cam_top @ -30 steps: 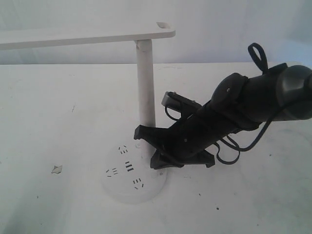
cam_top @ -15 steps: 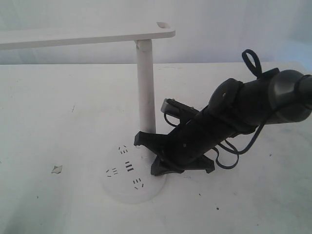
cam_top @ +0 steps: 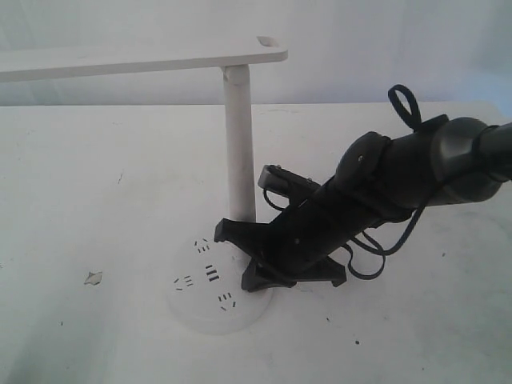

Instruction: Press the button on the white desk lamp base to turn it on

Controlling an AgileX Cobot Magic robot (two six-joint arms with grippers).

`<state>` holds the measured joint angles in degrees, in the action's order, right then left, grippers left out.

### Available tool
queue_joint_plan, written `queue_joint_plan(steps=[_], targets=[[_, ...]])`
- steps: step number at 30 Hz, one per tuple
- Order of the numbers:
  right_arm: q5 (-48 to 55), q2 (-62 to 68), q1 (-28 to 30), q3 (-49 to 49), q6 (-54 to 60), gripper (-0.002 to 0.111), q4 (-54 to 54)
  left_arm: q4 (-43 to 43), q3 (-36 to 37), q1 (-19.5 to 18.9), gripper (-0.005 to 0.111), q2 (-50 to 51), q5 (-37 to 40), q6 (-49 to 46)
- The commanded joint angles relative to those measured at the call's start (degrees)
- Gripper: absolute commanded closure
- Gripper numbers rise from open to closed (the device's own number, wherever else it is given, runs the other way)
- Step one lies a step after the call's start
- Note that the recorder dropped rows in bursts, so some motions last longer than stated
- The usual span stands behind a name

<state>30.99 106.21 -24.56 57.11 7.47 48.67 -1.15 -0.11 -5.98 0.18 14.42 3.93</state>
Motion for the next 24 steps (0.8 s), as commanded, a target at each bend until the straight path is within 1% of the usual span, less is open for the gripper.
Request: queue_joint_plan(steps=[1, 12, 24], targets=[[0.14, 1.2, -0.09, -0.47, -0.23, 0.108, -5.06, 0.03, 0.11, 0.47, 0.107, -0.18, 0.1, 0.07], [-0.96, -2.7, -0.09, 0.74, -0.23, 0.108, -5.25, 0.03, 0.11, 0.47, 0.107, -0.18, 0.1, 0.07], [-0.71, -3.41, -0.09, 0.82, -0.23, 0.108, -5.12, 0.03, 0.11, 0.47, 0.107, -0.18, 0.1, 0.07]])
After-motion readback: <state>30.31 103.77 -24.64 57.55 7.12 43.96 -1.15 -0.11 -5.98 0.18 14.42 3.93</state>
